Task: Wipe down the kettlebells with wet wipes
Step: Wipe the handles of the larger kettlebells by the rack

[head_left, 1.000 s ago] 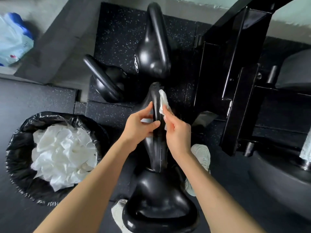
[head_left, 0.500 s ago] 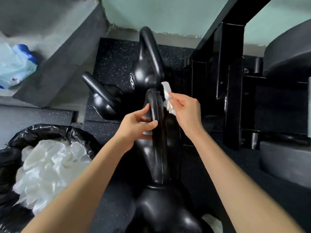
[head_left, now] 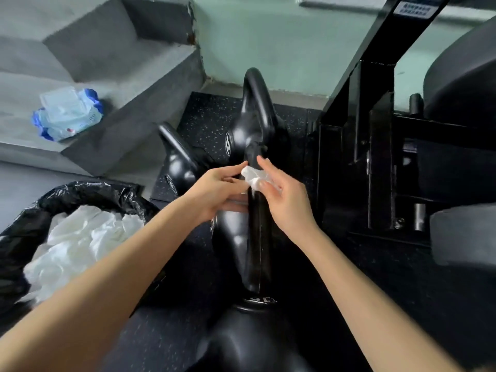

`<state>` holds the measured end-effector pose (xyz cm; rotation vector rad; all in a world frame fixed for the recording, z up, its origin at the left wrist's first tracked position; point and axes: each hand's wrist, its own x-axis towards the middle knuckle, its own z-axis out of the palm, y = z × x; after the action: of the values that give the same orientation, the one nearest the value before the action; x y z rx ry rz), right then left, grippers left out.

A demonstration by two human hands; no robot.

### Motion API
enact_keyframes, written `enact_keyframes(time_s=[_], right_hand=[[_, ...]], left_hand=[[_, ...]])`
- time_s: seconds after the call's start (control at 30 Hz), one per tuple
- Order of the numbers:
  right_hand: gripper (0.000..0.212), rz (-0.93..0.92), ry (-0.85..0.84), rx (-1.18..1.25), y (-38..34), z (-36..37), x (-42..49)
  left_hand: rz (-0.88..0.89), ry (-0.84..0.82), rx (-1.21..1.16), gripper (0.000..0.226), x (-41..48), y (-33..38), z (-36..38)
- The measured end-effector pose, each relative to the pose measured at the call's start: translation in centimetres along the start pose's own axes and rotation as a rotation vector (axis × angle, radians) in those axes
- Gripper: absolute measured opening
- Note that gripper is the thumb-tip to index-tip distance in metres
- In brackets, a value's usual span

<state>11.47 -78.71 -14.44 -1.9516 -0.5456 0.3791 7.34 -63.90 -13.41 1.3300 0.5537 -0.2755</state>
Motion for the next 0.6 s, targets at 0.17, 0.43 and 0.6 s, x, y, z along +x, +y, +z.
enact_keyframes(time_s=[0.17,0.43,0.6], right_hand=[[0.041,-0.136,-0.132,-0.021,1.5,0.2,-4.9],[0.059,-0.073,-0.109,-0.133,1.8,0.2,-2.0],[0.051,-0.067,-0.11,0.03,2.0,0.5,-3.1]], left_hand=[[0.028,0.024,-0.073,0.036,-0.5,-1.0,-0.1],[0.034,0.061,-0.034,0.031,-1.1,-1.3,0.5],[0.012,0.079,-0.028,0.019,-1.2,-0.9,0.7]])
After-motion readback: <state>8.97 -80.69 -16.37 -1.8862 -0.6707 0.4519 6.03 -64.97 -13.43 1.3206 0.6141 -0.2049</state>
